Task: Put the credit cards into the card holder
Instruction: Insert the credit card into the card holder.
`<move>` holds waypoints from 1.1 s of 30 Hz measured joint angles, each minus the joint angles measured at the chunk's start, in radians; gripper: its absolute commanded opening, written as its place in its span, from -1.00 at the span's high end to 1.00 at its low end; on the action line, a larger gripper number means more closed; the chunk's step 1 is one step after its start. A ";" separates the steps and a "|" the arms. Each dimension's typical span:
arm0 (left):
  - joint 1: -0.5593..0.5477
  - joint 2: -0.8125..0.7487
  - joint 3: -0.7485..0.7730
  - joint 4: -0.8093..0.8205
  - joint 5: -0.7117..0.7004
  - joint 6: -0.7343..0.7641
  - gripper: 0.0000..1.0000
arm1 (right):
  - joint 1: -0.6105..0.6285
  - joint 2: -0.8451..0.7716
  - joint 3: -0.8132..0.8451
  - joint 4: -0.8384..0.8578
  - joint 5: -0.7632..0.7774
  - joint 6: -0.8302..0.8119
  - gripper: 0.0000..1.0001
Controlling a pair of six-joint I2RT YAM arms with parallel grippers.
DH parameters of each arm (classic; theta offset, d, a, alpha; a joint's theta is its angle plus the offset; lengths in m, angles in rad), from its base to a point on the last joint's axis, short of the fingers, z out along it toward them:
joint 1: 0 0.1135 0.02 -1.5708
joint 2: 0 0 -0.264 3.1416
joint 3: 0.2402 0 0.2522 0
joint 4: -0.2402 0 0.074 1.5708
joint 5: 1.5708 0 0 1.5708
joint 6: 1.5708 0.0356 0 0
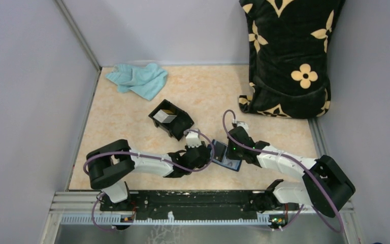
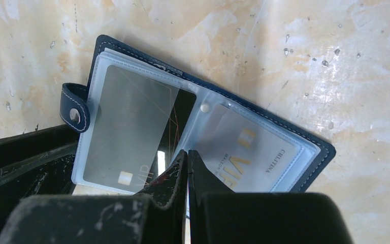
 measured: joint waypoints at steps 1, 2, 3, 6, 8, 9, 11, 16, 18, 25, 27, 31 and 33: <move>0.000 0.000 -0.002 0.003 -0.001 -0.002 0.19 | 0.000 0.006 0.000 0.007 0.000 0.000 1.00; 0.000 0.000 -0.003 0.006 -0.002 -0.004 0.19 | 0.001 0.012 0.000 0.013 -0.001 0.001 1.00; 0.000 0.000 -0.004 0.007 -0.003 -0.005 0.19 | 0.002 0.018 0.000 0.021 -0.002 0.001 1.00; 0.000 0.000 -0.009 0.015 -0.004 -0.011 0.19 | 0.009 0.034 0.001 0.043 -0.002 0.003 1.00; 0.000 0.000 -0.011 0.019 -0.004 -0.014 0.20 | 0.012 0.040 0.001 0.051 -0.002 0.005 1.00; 0.000 -0.001 -0.014 0.023 -0.004 -0.015 0.20 | 0.013 0.042 0.001 0.055 -0.002 0.008 1.00; 0.000 -0.002 -0.017 0.029 -0.004 -0.018 0.20 | 0.014 0.042 -0.001 0.061 -0.002 0.011 1.00; 0.000 -0.002 -0.020 0.037 -0.004 -0.019 0.19 | 0.021 0.042 -0.006 0.076 -0.001 0.013 1.00; 0.000 -0.002 -0.020 0.037 -0.004 -0.019 0.17 | 0.021 0.040 -0.010 0.083 -0.002 0.016 1.00; 0.000 -0.007 -0.021 0.029 -0.003 -0.035 0.09 | 0.022 0.039 -0.016 0.096 -0.002 0.019 1.00; 0.000 -0.020 -0.031 0.018 -0.003 -0.045 0.09 | 0.022 0.039 -0.016 0.096 -0.002 0.019 1.00; 0.000 -0.053 -0.047 -0.019 -0.005 -0.062 0.08 | 0.022 0.034 -0.016 0.093 -0.002 0.019 0.99; 0.000 -0.068 -0.054 -0.043 -0.006 -0.076 0.08 | 0.022 0.026 -0.016 0.085 -0.002 0.017 0.95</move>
